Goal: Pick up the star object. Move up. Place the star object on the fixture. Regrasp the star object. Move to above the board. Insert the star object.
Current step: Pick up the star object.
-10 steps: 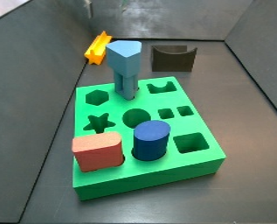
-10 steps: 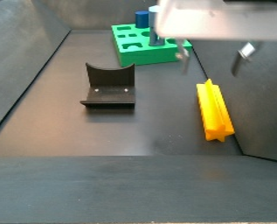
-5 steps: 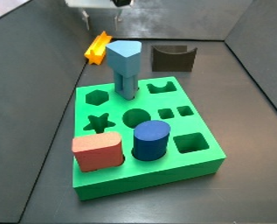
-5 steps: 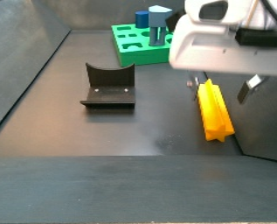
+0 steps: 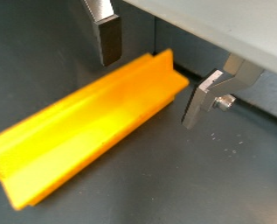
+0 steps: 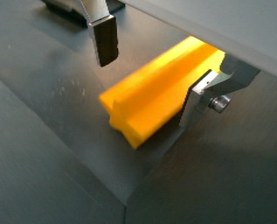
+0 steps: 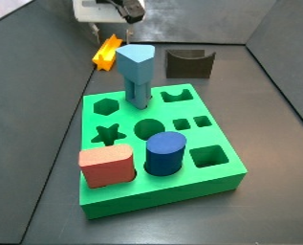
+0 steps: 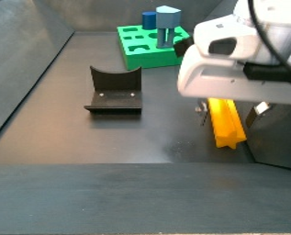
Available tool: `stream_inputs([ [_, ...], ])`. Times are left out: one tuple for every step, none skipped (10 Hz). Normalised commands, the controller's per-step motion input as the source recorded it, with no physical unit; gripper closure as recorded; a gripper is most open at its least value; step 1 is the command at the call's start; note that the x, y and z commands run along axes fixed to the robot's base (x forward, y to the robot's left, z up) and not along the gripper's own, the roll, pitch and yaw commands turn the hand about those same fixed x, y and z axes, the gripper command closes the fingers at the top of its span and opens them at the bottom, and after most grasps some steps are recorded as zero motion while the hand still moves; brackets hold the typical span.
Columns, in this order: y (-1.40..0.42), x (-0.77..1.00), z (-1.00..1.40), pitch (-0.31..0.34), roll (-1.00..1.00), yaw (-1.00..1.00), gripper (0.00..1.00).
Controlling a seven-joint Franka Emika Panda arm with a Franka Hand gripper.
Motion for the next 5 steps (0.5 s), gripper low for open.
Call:
stream_inputs([
  [0.00,0.07,-1.00,-0.004,0.00,0.00,0.00],
  [0.00,0.27,-1.00,0.000,0.00,0.00,0.00],
  [0.00,0.32,-1.00,0.000,0.00,0.00,0.00],
  [0.00,0.13,-0.90,-0.034,0.00,0.00,0.00],
  [0.09,0.00,-0.27,-0.024,-0.04,-0.03,0.00],
])
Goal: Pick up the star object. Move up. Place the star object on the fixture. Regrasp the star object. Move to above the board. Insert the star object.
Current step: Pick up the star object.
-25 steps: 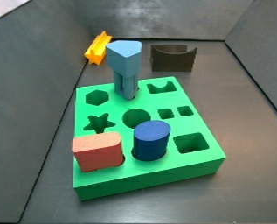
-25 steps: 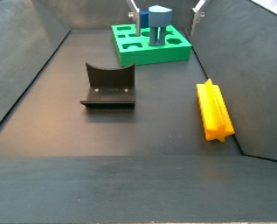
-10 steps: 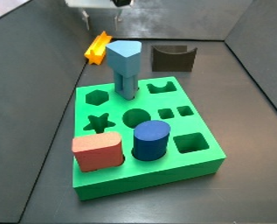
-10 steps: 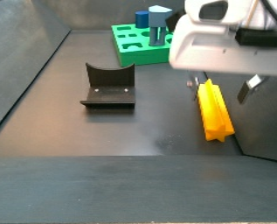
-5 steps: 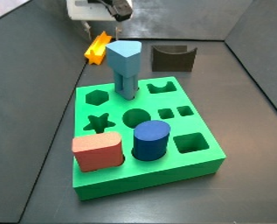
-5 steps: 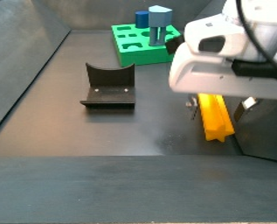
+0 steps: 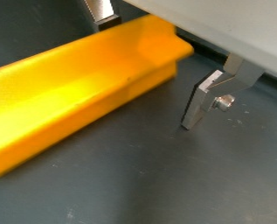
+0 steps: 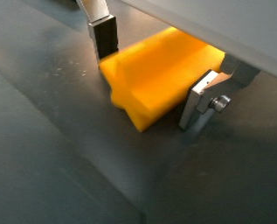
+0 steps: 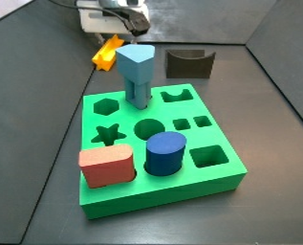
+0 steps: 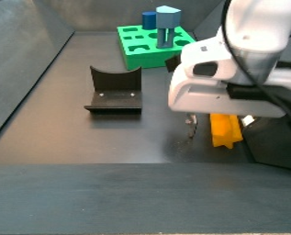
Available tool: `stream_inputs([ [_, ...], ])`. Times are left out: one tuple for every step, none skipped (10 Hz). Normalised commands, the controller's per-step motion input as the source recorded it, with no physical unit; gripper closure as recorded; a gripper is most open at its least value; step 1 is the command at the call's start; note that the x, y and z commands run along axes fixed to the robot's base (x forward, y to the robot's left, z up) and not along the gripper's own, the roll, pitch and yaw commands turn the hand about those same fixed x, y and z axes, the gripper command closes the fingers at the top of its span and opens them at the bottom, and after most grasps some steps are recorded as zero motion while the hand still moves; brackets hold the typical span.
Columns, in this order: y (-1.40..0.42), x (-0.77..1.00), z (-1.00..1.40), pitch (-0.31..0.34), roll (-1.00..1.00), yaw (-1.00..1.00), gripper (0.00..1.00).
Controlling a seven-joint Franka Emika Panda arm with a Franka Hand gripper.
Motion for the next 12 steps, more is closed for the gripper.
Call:
stream_inputs([
  [0.00,-0.03,0.00,-0.050,0.00,0.00,0.00],
  [0.00,0.00,0.00,0.000,0.00,0.00,0.00],
  [0.00,0.00,0.00,0.000,0.00,0.00,1.00],
  [0.00,0.00,0.00,0.000,0.00,0.00,1.00],
  [0.00,0.00,0.00,0.000,0.00,0.00,1.00],
  [0.00,0.00,0.00,0.000,0.00,0.00,1.00],
  [0.00,0.00,0.00,0.000,0.00,0.00,1.00],
  [0.00,0.00,0.00,0.000,0.00,0.00,1.00],
  [0.00,0.00,0.00,0.000,0.00,0.00,1.00],
  [0.00,0.00,0.00,0.000,0.00,0.00,1.00],
  [0.00,0.00,0.00,0.000,0.00,0.00,1.00],
  [0.00,0.00,0.00,0.000,0.00,0.00,1.00],
])
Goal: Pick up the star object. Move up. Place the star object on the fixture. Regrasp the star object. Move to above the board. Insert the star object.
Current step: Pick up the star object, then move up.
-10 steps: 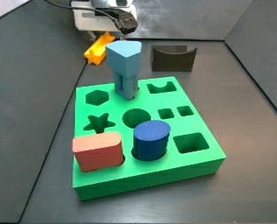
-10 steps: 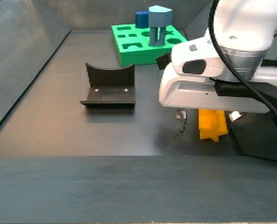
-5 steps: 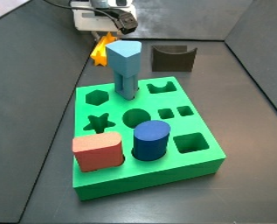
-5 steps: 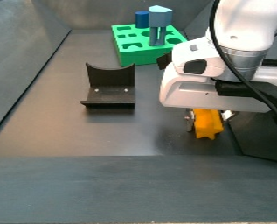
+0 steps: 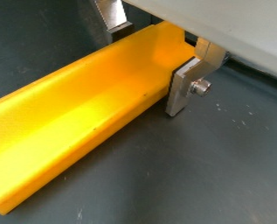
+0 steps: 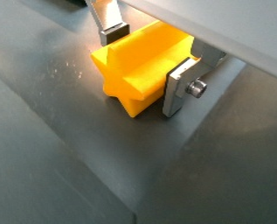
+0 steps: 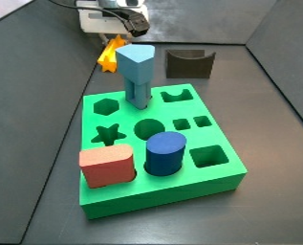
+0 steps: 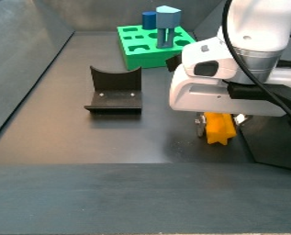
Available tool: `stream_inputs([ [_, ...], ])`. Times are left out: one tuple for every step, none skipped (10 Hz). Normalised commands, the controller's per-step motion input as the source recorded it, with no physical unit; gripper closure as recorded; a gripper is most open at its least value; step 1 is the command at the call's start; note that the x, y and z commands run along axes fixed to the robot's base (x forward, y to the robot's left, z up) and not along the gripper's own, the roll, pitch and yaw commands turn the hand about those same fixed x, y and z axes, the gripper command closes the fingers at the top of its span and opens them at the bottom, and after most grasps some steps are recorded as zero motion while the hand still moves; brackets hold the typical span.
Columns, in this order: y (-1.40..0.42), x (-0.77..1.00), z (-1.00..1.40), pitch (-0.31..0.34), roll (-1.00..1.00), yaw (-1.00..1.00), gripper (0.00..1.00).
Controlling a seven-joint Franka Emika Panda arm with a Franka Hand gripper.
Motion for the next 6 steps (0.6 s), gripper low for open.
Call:
stream_inputs([
  [0.00,0.00,0.00,0.000,0.00,0.00,1.00],
  [0.00,0.00,0.83,0.000,0.00,0.00,1.00],
  [0.06,0.01,0.79,0.012,0.01,-0.04,1.00],
  [0.06,0.00,0.69,0.047,0.00,-0.04,1.00],
  [0.04,0.00,0.53,0.071,-0.01,-0.04,1.00],
  [0.03,-0.01,0.40,0.068,-0.01,-0.04,1.00],
])
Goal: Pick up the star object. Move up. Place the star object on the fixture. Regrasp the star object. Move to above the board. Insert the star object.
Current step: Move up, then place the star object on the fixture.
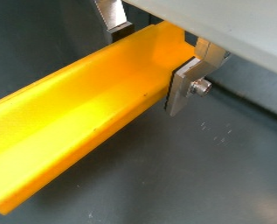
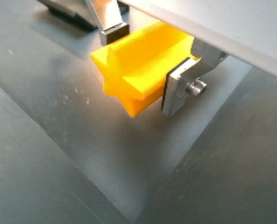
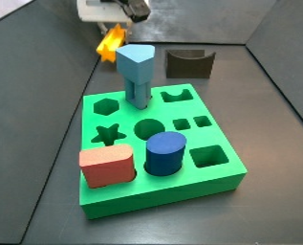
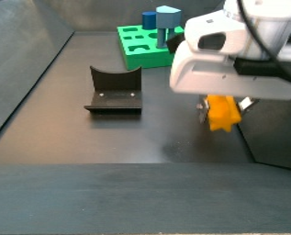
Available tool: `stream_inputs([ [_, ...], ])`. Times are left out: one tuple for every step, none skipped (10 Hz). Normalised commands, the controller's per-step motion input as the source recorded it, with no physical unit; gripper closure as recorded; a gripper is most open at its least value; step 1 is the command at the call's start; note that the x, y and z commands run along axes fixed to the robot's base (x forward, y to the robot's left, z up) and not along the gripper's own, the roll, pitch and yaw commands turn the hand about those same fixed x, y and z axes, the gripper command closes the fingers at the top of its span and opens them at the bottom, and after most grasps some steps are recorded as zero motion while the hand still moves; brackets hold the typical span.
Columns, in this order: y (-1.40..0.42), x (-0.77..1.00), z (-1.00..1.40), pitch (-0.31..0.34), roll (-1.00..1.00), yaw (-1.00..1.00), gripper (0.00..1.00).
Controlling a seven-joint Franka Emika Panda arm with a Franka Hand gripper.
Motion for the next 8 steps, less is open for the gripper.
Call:
stream_inputs([
  [0.02,-0.02,0.25,0.059,0.00,-0.03,1.00],
  [0.00,0.00,1.00,0.000,0.00,0.00,1.00],
  [0.00,0.00,1.00,0.002,0.00,0.00,1.00],
  [0.00,-0.01,1.00,0.013,0.00,0.00,1.00],
  [0.00,-0.01,1.00,0.021,0.01,0.00,1.00],
  [0.00,-0.02,1.00,0.037,0.01,-0.01,1.00],
  [0.00,-0.02,1.00,0.043,0.01,-0.01,1.00],
  [0.01,-0.03,1.00,0.045,0.02,-0.01,1.00],
])
